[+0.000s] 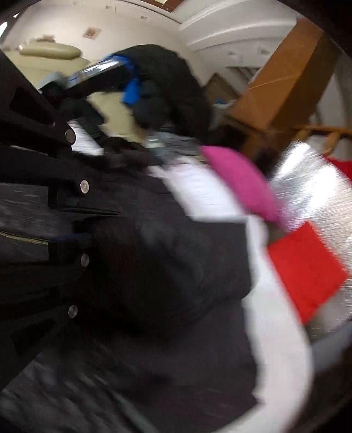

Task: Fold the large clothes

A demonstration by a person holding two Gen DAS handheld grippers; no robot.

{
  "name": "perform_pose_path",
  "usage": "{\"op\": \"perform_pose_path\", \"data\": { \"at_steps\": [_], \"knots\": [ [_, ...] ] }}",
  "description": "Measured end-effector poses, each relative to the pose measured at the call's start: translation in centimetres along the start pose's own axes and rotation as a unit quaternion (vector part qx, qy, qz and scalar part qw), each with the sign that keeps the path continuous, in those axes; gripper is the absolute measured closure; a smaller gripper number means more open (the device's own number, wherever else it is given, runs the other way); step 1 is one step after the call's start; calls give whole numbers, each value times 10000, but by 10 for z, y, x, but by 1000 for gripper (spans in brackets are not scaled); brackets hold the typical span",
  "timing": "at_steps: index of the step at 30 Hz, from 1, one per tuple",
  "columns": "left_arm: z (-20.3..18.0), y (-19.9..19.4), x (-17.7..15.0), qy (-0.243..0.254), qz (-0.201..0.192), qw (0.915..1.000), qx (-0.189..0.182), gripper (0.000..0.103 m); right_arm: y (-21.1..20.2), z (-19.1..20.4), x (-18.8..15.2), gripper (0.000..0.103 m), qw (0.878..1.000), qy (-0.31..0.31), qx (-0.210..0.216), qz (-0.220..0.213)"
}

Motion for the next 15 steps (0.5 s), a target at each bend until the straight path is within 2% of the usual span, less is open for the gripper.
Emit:
{"op": "perform_pose_path", "data": {
  "at_steps": [1,2,4,5,6,7,8,10,13,15],
  "knots": [
    [-1,0,1,-3,-20,10000,-49,0,-1,0,-4,86,9999,-14,33,99],
    [-3,-1,2,4,-46,9999,-106,0,-7,1,-7,78,9999,-80,49,84],
    [-10,-4,4,39,-119,9996,-237,0,-30,3,-6,55,9995,-223,176,-105],
    [-16,-6,6,74,-170,9993,-338,0,-47,5,1,26,9986,-254,310,-355],
    [-21,-7,7,114,-208,9989,-414,0,-62,6,9,15,9967,-270,408,-642],
    [-31,-10,8,200,-262,9981,-530,0,-87,0,25,15,9913,-305,411,-1209],
    [-39,-12,8,284,-304,9971,-642,0,-103,-9,36,15,9870,-300,229,-1564],
    [-60,-16,8,436,-351,9940,-944,0,-128,-45,59,15,9786,-45,-337,-2027],
    [-94,-23,8,613,-390,9846,-1588,0,-140,-106,82,15,9638,567,-1265,-2276],
    [-114,-31,10,709,-523,9785,-1864,0,-137,-134,93,16,9604,894,-1438,-2211]
  ]
}}
Point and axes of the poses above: each gripper's, at about its wrist camera, not at the fingertips, and y roughly the way its jaws point, z to its left, x to its top, the point moved 10 cm from there along y, roughly the way its jaws point, and after that the axes turned 9 degrees about y, right-handed, at the moved point
